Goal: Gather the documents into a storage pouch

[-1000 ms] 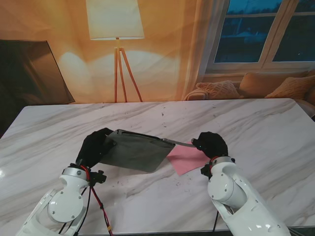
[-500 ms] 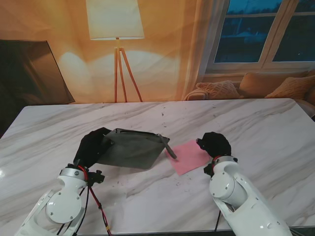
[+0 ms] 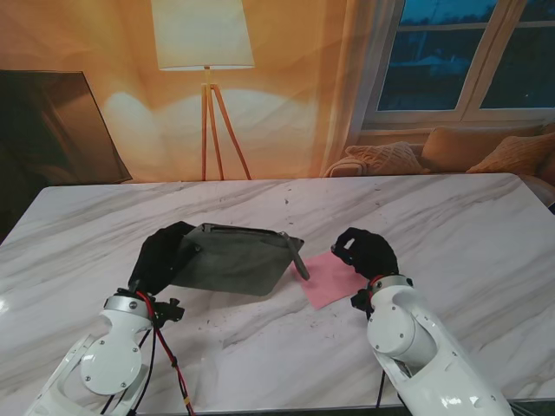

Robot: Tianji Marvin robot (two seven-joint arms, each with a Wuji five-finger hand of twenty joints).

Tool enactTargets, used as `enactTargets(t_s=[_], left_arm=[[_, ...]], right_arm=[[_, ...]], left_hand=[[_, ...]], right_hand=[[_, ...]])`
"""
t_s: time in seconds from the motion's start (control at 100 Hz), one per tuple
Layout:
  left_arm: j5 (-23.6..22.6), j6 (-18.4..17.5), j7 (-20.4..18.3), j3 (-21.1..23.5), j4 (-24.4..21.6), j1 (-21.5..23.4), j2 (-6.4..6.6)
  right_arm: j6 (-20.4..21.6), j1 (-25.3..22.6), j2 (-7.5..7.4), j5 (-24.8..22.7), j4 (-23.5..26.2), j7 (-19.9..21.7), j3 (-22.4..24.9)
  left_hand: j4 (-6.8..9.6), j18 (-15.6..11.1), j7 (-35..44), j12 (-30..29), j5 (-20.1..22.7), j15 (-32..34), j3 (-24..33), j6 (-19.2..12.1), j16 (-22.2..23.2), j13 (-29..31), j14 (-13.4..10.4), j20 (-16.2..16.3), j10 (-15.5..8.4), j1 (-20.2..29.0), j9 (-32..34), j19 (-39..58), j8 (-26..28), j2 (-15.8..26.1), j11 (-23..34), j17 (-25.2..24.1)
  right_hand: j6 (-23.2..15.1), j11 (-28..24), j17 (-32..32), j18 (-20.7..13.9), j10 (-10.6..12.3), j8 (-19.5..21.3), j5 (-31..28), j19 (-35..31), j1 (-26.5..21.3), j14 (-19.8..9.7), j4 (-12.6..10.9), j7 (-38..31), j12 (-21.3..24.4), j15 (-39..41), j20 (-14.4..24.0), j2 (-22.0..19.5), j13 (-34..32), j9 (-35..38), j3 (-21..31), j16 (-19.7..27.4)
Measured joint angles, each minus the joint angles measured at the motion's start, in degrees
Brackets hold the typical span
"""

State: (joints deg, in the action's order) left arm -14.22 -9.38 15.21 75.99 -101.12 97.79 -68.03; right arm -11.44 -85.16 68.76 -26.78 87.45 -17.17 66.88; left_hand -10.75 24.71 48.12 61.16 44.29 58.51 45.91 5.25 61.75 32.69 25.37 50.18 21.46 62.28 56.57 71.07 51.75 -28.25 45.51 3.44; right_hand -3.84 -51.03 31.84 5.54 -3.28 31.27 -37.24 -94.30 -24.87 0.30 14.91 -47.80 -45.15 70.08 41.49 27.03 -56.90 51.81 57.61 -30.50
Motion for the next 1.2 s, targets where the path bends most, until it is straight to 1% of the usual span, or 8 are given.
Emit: enactTargets(t_s=[0.06,0.09,0.17,0.49,0.85,1.05,1.12,1.2], left_arm=[[0.0,-0.2,0.3,0.0,0.0,0.0,-0.07],[0.0,-0.3,0.5,0.0,0.0,-0.1,-0.1],[0.3,-0.5,0.6,-0.1,0.0,-0.2,-0.17],[1.3,-1.8,1.1,-0.5,0.1,-1.0,-0.37],[3.2,-2.3,1.3,-1.7,0.6,-1.6,-0.6],[3.6,-2.5,1.3,-2.2,0.7,-1.7,-0.68],[3.7,-2.5,1.3,-2.4,0.7,-1.8,-0.7],[3.7,-2.5,1.3,-2.4,0.7,-1.8,-0.73]], right_arm=[[0.1,-0.4,-0.22,0.9,0.9,1.3,-0.1],[0.1,-0.5,-0.29,1.8,1.2,1.6,-0.2],[0.1,-0.5,-0.36,4.7,1.6,2.2,-0.6],[0.4,0.0,-0.46,3.1,0.7,2.7,-3.3],[-0.7,1.7,-0.07,3.3,-0.7,1.7,-7.0],[-1.6,2.6,0.53,3.9,-1.2,0.8,-8.3],[-1.6,2.9,0.78,3.6,-1.7,-0.2,-8.7],[-1.6,3.2,1.14,3.2,-2.2,-1.7,-8.9]], left_hand=[[0.0,0.0,0.0,0.0,0.0,0.0,0.0,0.0,0.0,0.0,0.0,0.0,0.0,0.0,0.0,0.0,0.0,0.0,0.0,0.0],[0.0,0.0,0.0,0.0,0.0,0.0,0.0,0.0,0.0,0.0,0.0,0.0,0.0,0.0,0.0,0.0,0.0,0.0,0.0,0.0],[0.0,0.0,0.0,0.0,0.0,0.0,0.0,0.0,0.0,0.0,0.0,0.0,0.0,0.0,0.0,0.0,0.0,0.0,0.0,0.0],[0.0,0.0,0.0,0.0,0.0,0.0,0.0,0.0,0.0,0.0,0.0,0.0,0.0,0.0,0.0,0.0,0.0,0.0,0.1,0.0],[0.0,0.0,0.0,0.0,0.0,0.0,0.1,0.0,0.0,0.0,0.0,0.0,0.0,0.0,0.0,0.0,0.3,0.0,0.2,0.0],[0.0,0.0,0.0,0.0,0.0,0.0,0.1,0.0,0.0,0.0,0.0,0.0,0.0,0.0,0.0,0.0,0.3,0.0,0.2,0.0],[0.0,0.0,0.0,0.0,0.0,0.0,0.1,0.0,0.0,0.0,0.0,0.0,0.0,0.0,0.0,0.0,0.3,0.0,0.2,0.0],[0.0,0.0,0.0,0.0,0.0,0.0,0.1,0.0,0.0,0.0,0.0,0.0,0.0,0.0,0.0,0.0,0.3,0.0,0.2,0.0]], right_hand=[[-0.1,3.2,-4.7,-0.6,0.5,0.5,2.1,4.6,0.1,0.0,-0.1,3.7,3.0,-6.9,0.0,1.0,5.4,-4.9,1.7,0.2],[-0.1,4.3,-6.6,-0.7,0.7,1.6,2.2,6.6,0.2,0.0,-2.7,4.7,4.2,-9.6,0.4,1.2,7.1,-7.2,2.8,0.2],[0.1,6.6,-11.0,-1.4,0.8,3.0,4.2,10.9,0.1,-0.7,-5.3,7.9,5.8,-14.3,0.9,1.9,12.5,-13.1,4.5,0.2],[2.4,10.2,-21.2,-2.9,0.8,1.5,11.3,23.0,0.2,-2.7,-5.4,13.3,9.0,-25.8,1.7,11.7,26.6,-29.5,7.4,1.7],[3.7,11.7,-26.2,-4.3,1.2,1.0,15.6,29.2,2.3,-3.3,-5.4,14.3,11.3,-30.9,2.7,11.9,33.1,-35.4,6.7,3.4],[3.8,7.3,-23.3,-4.3,1.1,10.0,8.9,27.0,1.1,-3.3,-5.4,1.0,10.1,-25.9,4.8,11.0,29.4,-30.7,6.8,1.9],[2.8,5.7,-21.0,-4.2,1.1,9.2,6.0,24.3,-3.3,-3.3,-0.4,-8.3,8.7,-22.3,4.8,11.2,26.1,-26.3,7.5,0.5],[1.3,4.4,-17.0,-4.0,0.3,6.6,1.8,20.3,-9.1,-3.2,0.2,-13.4,7.9,-18.7,4.8,9.2,20.0,-19.9,7.4,-0.3]])
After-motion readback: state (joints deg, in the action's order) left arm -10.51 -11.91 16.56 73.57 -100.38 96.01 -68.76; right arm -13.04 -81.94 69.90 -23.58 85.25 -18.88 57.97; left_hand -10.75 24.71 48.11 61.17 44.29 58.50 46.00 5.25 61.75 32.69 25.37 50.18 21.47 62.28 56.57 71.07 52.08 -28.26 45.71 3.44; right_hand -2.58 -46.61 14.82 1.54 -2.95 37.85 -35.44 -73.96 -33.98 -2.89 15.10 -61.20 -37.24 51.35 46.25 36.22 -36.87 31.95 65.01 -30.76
